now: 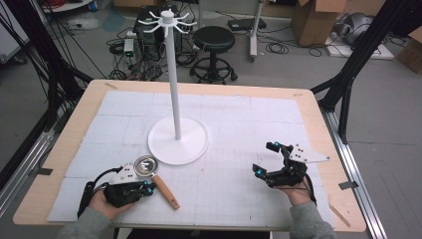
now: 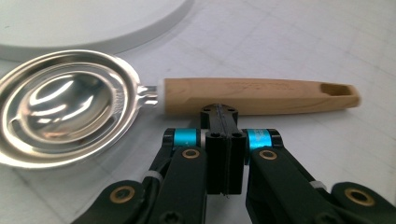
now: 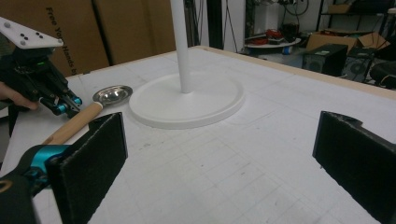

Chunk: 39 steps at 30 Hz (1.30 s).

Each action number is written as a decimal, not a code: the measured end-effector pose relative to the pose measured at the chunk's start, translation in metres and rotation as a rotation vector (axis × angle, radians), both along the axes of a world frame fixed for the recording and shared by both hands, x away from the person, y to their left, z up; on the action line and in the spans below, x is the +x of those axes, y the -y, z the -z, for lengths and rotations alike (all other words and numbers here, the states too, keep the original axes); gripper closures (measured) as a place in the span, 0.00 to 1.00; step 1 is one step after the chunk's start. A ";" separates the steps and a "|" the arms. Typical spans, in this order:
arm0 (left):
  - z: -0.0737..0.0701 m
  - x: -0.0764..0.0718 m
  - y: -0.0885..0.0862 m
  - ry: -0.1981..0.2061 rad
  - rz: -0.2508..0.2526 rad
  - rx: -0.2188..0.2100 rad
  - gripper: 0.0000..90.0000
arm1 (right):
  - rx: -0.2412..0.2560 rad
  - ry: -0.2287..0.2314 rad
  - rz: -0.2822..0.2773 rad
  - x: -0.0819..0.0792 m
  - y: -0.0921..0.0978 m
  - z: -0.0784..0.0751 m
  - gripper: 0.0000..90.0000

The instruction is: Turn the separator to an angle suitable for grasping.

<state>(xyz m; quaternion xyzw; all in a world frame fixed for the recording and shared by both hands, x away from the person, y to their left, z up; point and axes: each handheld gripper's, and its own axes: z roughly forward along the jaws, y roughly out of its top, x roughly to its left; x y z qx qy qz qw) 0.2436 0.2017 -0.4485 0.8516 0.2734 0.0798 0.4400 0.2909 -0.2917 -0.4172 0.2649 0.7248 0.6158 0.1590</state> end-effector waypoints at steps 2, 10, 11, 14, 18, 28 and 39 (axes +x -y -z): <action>-0.001 -0.001 0.000 0.009 0.008 -0.007 1.00 | 0.000 0.004 -0.005 0.001 0.000 0.000 0.02; -0.012 0.010 0.001 0.047 -0.046 -0.020 0.99 | -0.007 -0.007 -0.006 0.001 -0.001 0.001 0.02; -0.012 0.011 0.002 0.057 -0.043 -0.006 0.99 | -0.007 -0.007 -0.006 0.001 -0.001 0.001 0.02; -0.015 0.017 0.007 0.073 -0.042 0.002 1.00 | -0.011 -0.004 -0.005 0.001 -0.002 0.002 0.02; -0.016 0.022 0.011 0.073 -0.041 -0.006 1.00 | -0.017 -0.011 -0.014 0.001 -0.003 0.002 0.02; -0.013 0.039 0.026 0.034 -0.051 0.044 1.00 | -0.024 -0.015 -0.022 0.001 -0.005 0.003 0.02; -0.008 0.049 0.032 -0.015 -0.063 0.092 1.00 | -0.030 -0.018 -0.028 0.001 -0.006 0.003 0.02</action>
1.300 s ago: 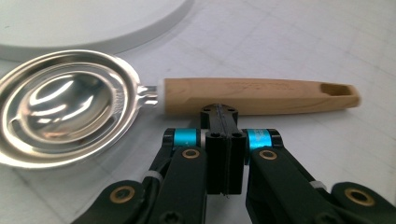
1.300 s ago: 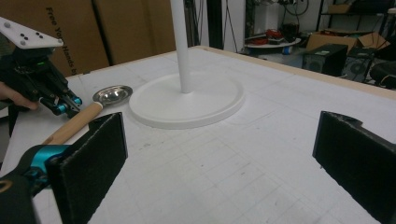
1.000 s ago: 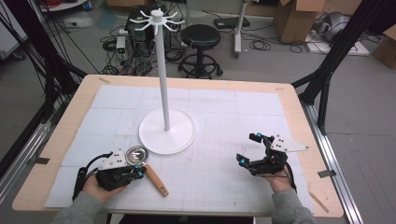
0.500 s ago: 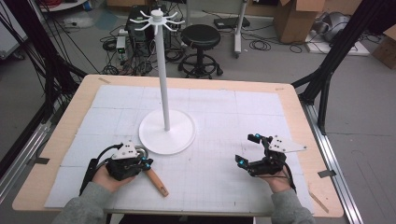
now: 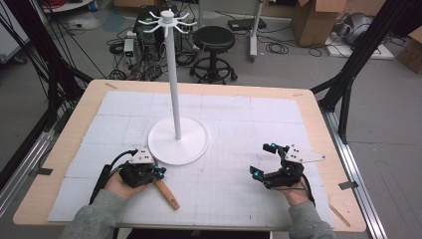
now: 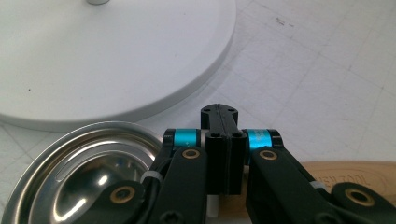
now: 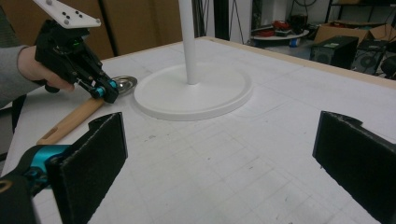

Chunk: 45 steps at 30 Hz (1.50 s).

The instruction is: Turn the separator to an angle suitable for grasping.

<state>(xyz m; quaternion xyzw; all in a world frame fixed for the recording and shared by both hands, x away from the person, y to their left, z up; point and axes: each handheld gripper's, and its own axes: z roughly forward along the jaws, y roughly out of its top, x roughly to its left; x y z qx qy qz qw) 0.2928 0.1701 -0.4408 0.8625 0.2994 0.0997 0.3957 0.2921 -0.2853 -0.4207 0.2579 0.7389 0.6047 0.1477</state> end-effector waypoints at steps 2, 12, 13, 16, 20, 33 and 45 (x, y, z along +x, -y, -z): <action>0.001 0.000 0.001 0.000 0.001 0.006 1.00 | 0.000 -0.003 -0.002 0.000 -0.001 0.000 0.02; 0.002 0.003 0.002 -0.007 0.004 0.011 1.00 | -0.004 -0.001 -0.007 0.000 -0.002 0.001 0.02; 0.002 0.003 0.002 -0.008 0.006 0.015 1.00 | -0.006 0.001 -0.008 0.000 -0.002 0.001 0.02; -0.001 0.002 0.006 0.001 0.010 0.054 1.00 | -0.009 -0.003 -0.008 0.000 -0.003 0.001 0.02; -0.002 0.002 0.008 0.007 0.016 0.080 1.00 | -0.010 -0.002 -0.008 -0.001 -0.002 0.001 0.02; -0.002 0.000 0.006 0.007 0.006 0.087 1.00 | -0.009 0.004 -0.008 -0.002 -0.002 0.000 0.02; -0.002 -0.004 0.000 0.017 0.005 0.088 1.00 | 0.002 0.005 -0.004 -0.002 0.000 0.000 0.02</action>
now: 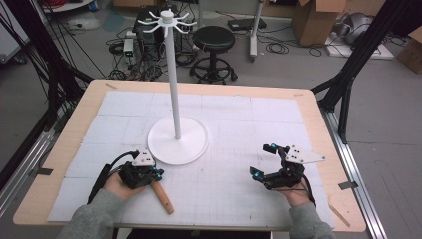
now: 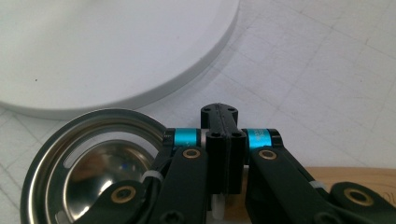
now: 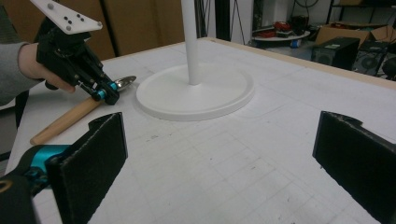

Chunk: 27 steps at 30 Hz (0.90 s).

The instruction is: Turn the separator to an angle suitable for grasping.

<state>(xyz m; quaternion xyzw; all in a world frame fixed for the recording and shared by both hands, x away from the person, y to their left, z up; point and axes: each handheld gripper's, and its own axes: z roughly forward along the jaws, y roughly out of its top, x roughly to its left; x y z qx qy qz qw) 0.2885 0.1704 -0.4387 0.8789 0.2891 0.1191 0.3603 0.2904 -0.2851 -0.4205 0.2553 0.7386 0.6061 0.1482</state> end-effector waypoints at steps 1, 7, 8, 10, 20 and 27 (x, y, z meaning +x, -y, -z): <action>0.000 0.000 -0.001 -0.001 -0.001 0.002 1.00 | 0.000 0.001 0.000 0.000 0.000 0.000 0.02; 0.000 -0.001 -0.007 0.002 -0.012 -0.002 1.00 | -0.003 -0.002 -0.001 0.000 0.000 0.000 0.02; 0.000 -0.001 -0.007 0.000 -0.015 -0.002 1.00 | -0.003 -0.002 -0.001 0.000 0.000 0.000 0.02; 0.000 -0.001 -0.009 0.002 -0.018 -0.002 1.00 | -0.002 -0.009 -0.003 0.000 0.000 0.000 0.02; 0.000 -0.004 -0.018 0.013 -0.054 0.004 1.00 | -0.004 -0.008 -0.004 0.000 0.000 0.000 0.02; 0.002 -0.008 -0.035 0.010 -0.097 -0.016 1.00 | -0.010 -0.004 -0.007 0.001 -0.001 0.001 0.02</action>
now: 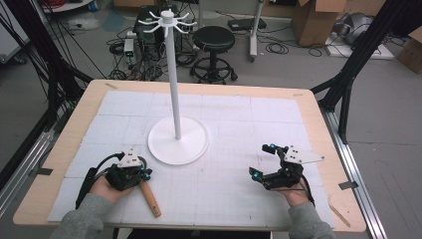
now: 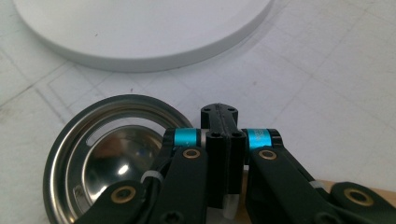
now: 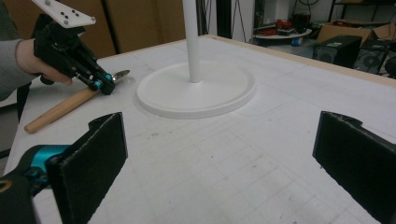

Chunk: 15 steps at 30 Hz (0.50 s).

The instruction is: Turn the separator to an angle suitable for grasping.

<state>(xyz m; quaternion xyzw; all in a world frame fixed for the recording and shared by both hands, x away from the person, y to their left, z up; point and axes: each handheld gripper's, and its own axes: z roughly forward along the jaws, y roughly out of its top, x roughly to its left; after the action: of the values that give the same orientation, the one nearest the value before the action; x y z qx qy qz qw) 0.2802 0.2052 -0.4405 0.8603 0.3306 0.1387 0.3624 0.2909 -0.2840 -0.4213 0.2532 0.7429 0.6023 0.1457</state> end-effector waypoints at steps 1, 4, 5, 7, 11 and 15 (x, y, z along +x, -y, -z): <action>0.000 -0.001 -0.002 0.000 -0.004 0.003 1.00 | 0.000 0.000 0.001 0.000 0.000 0.000 0.02; 0.000 -0.003 -0.004 0.007 -0.015 0.011 1.00 | 0.002 0.008 0.005 0.000 0.000 0.000 0.02; 0.000 -0.004 -0.004 0.013 -0.014 0.018 1.00 | 0.004 0.007 0.005 0.000 0.000 0.000 0.02; -0.001 -0.005 -0.004 0.019 -0.019 0.026 1.00 | 0.002 0.008 0.004 0.001 0.001 0.000 0.02; 0.000 -0.007 -0.010 0.014 -0.029 0.018 1.00 | 0.003 0.006 0.004 0.000 0.000 0.000 0.02; 0.000 -0.010 -0.017 0.013 -0.046 0.017 1.00 | 0.001 0.006 0.003 0.001 0.001 0.000 0.02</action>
<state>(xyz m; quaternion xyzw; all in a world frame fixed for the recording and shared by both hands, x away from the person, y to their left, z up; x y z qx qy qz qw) 0.2705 0.2224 -0.4400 0.8548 0.3466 0.1552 0.3538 0.2917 -0.2846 -0.4215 0.2524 0.7418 0.6033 0.1488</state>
